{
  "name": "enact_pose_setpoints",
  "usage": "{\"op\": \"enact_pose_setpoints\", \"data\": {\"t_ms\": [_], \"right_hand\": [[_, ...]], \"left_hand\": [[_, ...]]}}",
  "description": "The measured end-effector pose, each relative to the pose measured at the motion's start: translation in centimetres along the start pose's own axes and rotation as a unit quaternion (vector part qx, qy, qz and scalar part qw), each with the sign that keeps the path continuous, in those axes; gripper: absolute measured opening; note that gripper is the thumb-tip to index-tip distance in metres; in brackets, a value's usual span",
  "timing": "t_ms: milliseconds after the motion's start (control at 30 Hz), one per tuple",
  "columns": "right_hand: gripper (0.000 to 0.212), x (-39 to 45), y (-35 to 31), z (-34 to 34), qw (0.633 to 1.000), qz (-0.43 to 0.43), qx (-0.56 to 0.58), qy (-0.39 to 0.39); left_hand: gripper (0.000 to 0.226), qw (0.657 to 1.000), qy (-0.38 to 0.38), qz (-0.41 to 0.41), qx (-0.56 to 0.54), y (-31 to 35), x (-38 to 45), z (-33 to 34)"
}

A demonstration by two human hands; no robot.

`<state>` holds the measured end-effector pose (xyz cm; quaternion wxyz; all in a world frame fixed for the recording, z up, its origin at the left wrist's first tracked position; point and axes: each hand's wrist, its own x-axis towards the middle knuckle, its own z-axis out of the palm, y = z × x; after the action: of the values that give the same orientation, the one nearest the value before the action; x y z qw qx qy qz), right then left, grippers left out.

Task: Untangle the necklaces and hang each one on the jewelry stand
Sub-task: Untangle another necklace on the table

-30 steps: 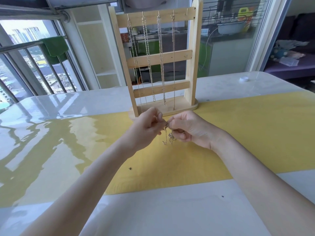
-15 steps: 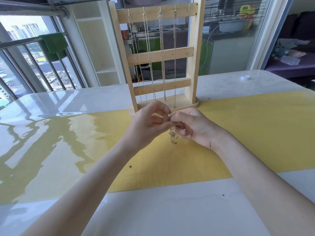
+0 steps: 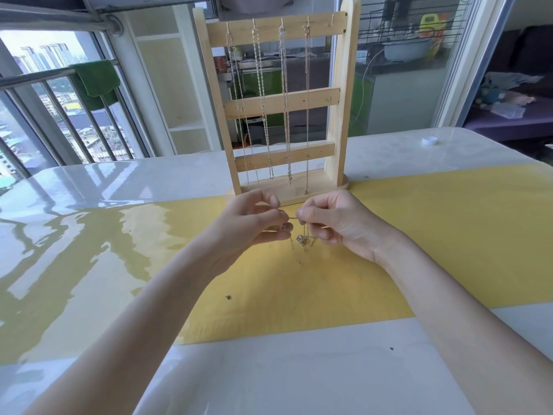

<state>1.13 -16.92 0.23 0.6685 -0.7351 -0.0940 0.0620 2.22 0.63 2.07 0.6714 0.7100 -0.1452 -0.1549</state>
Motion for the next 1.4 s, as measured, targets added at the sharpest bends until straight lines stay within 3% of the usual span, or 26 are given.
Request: {"op": "enact_pose_setpoints", "data": {"t_ms": [167,367,467,700,833,933,1100,1400], "right_hand": [[0.019,-0.2,0.0,-0.3,1.0,0.009,-0.009,0.013],[0.017,-0.1,0.7,-1.2,0.992,0.022,0.093,0.082],[0.007,-0.2,0.5,-0.9,0.994,0.013,0.09,0.053],[0.027,0.0,0.2,0.0,0.998,0.011,0.063,-0.021],[0.012,-0.1,0.3,0.1,0.996,0.021,0.063,-0.055],[0.002,-0.1,0.4,0.1,0.998,0.016,0.04,-0.044],[0.008,0.0,0.6,0.1,0.998,0.002,-0.058,-0.016],[0.016,0.1,0.5,0.2,0.998,0.013,-0.054,-0.007]], "left_hand": [[0.017,0.99,0.025,0.047,0.128,-0.3,0.0,0.4],[0.019,0.988,0.052,0.063,0.135,-0.1,-0.1,-0.2],[0.018,0.991,0.041,0.057,0.112,0.1,-0.1,-0.2],[0.014,0.992,0.023,0.068,0.101,0.1,0.0,-0.4],[0.018,0.99,0.027,0.079,0.111,-0.1,0.0,-0.2],[0.021,0.983,0.028,0.081,0.162,-0.6,0.1,0.0],[0.023,0.971,0.019,0.074,0.225,-1.2,0.2,-0.1],[0.025,0.981,0.01,0.051,0.189,-1.3,0.3,-0.5]]}}
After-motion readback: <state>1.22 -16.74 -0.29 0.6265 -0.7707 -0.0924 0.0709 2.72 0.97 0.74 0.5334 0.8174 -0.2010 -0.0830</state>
